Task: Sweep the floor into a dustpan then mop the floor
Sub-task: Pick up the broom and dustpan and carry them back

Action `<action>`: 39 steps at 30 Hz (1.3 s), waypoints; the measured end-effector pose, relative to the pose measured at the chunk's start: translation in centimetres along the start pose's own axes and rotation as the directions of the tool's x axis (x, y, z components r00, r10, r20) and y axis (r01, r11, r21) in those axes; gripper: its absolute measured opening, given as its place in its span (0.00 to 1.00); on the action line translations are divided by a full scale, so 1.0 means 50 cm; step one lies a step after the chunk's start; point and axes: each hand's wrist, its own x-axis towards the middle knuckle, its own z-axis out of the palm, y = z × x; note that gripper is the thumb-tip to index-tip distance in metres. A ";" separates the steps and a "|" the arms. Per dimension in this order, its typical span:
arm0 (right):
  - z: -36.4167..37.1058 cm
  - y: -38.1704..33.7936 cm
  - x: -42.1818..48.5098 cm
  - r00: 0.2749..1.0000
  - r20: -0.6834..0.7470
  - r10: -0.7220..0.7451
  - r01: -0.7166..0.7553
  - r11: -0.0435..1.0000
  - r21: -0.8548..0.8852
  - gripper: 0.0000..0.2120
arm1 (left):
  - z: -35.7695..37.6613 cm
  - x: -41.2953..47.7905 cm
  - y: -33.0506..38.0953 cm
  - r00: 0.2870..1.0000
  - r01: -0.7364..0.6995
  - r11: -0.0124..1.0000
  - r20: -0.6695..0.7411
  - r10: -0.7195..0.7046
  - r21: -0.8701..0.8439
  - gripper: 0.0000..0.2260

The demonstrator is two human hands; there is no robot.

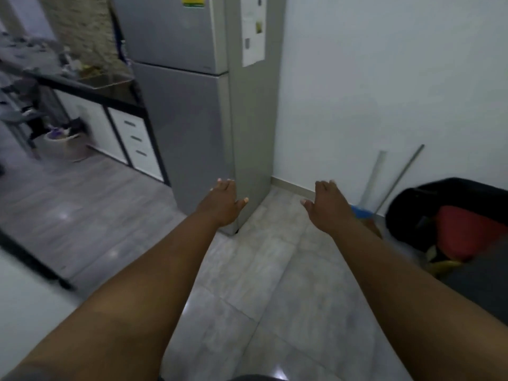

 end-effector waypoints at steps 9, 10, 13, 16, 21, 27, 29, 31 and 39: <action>-0.034 0.130 -0.093 0.949 -0.044 0.311 -0.314 0.935 -0.162 0.26 | 0.104 0.103 0.136 0.938 -0.300 0.952 0.160 0.306 -0.060 0.33; -0.035 0.142 -0.103 0.937 -0.047 0.345 -0.348 0.926 -0.146 0.28 | 0.118 0.106 0.152 0.927 -0.322 0.944 0.183 0.329 -0.067 0.34; -0.038 0.175 -0.122 0.901 -0.068 0.428 -0.433 0.897 -0.092 0.32 | 0.155 0.120 0.203 0.889 -0.385 0.921 0.242 0.388 -0.059 0.34; -0.039 0.221 -0.122 0.880 -0.071 0.470 -0.475 0.874 -0.103 0.33 | 0.175 0.153 0.258 0.858 -0.456 0.890 0.255 0.446 -0.025 0.35; -0.047 0.320 -0.083 0.875 -0.077 0.477 -0.482 0.873 -0.078 0.33 | 0.197 0.233 0.350 0.851 -0.479 0.878 0.249 0.463 0.007 0.35; -0.082 0.454 -0.006 0.872 -0.115 0.476 -0.480 0.877 -0.012 0.33 | 0.217 0.323 0.471 0.865 -0.464 0.885 0.238 0.442 0.039 0.35; -0.093 0.497 0.017 0.870 -0.104 0.482 -0.485 0.875 0.001 0.33 | 0.227 0.355 0.510 0.875 -0.449 0.893 0.219 0.433 0.028 0.35; -0.103 0.538 0.041 0.866 -0.084 0.493 -0.493 0.870 0.017 0.33 | 0.241 0.383 0.544 0.886 -0.428 0.904 0.204 0.417 0.013 0.35; -0.108 0.650 0.146 0.882 -0.036 0.470 -0.468 0.883 0.039 0.33 | 0.282 0.492 0.626 0.896 -0.408 0.913 0.206 0.394 0.029 0.35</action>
